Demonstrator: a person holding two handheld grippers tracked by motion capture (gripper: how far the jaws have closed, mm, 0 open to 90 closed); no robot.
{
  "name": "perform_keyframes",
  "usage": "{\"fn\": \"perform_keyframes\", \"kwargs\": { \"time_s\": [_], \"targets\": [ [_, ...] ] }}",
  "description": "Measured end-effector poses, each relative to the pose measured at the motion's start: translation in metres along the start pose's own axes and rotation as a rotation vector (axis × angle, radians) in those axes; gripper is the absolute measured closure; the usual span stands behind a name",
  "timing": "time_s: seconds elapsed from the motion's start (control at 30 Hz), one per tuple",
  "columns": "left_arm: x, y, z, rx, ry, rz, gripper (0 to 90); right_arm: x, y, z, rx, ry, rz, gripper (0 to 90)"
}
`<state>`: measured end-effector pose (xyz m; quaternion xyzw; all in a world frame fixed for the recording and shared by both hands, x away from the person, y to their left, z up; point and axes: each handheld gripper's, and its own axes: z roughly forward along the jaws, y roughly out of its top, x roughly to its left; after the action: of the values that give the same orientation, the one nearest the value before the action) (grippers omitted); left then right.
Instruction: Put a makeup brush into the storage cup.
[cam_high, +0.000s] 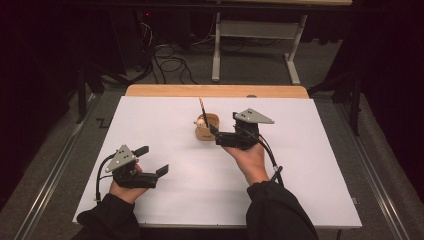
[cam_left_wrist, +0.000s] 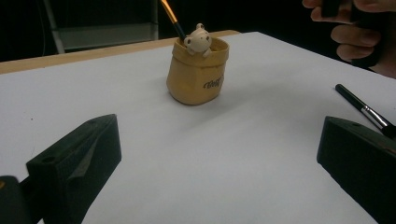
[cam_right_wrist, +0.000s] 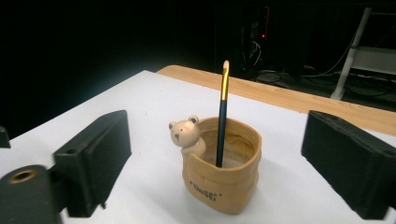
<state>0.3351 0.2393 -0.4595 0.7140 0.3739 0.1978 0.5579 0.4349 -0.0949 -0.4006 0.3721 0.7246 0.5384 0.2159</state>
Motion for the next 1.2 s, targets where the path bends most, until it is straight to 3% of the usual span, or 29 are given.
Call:
{"fn": "perform_keyframes", "kwargs": {
  "time_s": [0.13, 0.33, 0.73, 1.2],
  "targets": [
    [0.000, 0.000, 0.000, -0.001, 0.004, -0.002, 0.6, 0.000, -0.003, -0.014, -0.014, -0.004, -0.004, 0.7],
    [0.000, 0.000, -0.001, -0.003, 0.009, -0.003, 0.6, -0.002, -0.007, -0.034, -0.025, -0.008, -0.020, 0.5],
    [0.001, -0.001, -0.001, 0.000, 0.015, -0.004, 0.6, -0.011, -0.031, -0.071, 0.004, -0.046, -0.060, 0.5],
    [0.001, -0.001, 0.000, -0.002, 0.026, -0.008, 0.6, -0.027, -0.061, -0.104, 0.006, -0.083, -0.048, 0.5]
  ]
}}
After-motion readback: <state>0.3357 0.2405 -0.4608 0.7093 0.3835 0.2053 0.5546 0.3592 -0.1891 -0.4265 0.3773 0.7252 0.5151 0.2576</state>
